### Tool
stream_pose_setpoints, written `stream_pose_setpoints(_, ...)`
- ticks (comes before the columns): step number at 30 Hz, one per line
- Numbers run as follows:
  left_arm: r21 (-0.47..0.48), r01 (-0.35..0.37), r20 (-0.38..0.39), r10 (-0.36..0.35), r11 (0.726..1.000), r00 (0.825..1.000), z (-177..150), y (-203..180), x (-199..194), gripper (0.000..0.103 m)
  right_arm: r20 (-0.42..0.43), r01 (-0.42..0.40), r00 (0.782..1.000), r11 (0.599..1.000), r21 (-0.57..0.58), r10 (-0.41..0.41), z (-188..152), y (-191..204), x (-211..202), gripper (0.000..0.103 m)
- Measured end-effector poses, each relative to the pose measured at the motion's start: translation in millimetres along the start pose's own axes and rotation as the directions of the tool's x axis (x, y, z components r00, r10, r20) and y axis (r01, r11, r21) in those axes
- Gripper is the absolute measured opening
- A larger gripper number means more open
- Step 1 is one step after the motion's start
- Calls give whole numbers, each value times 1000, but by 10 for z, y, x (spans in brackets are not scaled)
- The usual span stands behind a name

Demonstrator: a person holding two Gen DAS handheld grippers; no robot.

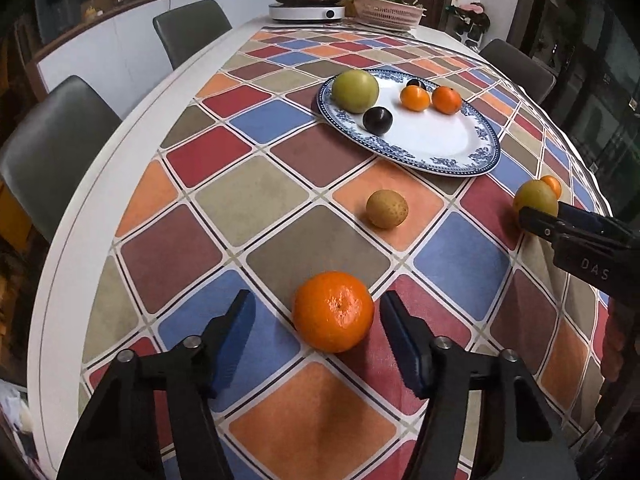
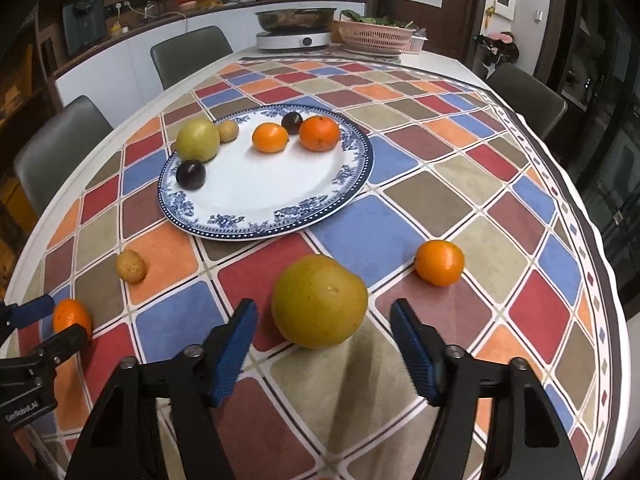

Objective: Organize fruits
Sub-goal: 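Close the left tool on the orange while the right tool grasps the yellow fruit, lift both, then carry the orange with the left tool while the right tool carries the yellow fruit over the plate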

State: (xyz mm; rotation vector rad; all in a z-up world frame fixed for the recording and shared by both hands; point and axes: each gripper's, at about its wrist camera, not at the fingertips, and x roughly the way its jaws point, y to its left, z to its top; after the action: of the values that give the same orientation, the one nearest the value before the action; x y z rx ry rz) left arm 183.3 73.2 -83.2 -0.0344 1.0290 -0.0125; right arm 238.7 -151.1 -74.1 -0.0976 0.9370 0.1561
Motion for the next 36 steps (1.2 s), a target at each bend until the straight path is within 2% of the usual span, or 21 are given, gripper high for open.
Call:
stream_pose_setpoints(8, -1, 37, -18, -37, 999, 999, -2, -31, 62, 42, -19, -19, 1000, 1000, 10, 19, 1, -30, 100, 57)
stream_pose_setpoints(11, -3, 39, -16, -39, 999, 999, -1, -31, 64, 41, -19, -31, 999, 999, 13, 31, 0, -34, 115, 52)
stream_pose_setpoints(22, 8, 47, -2, -47, 999, 999, -16, -37, 43, 40, 1, -47, 999, 999, -3, 47, -23, -7, 68, 52)
stream_pose_setpoints(36, 44, 73, 106, -77, 996, 991, 78, -143, -369, 40, 81, -84, 993, 996, -16, 85, 10, 8, -318, 52)
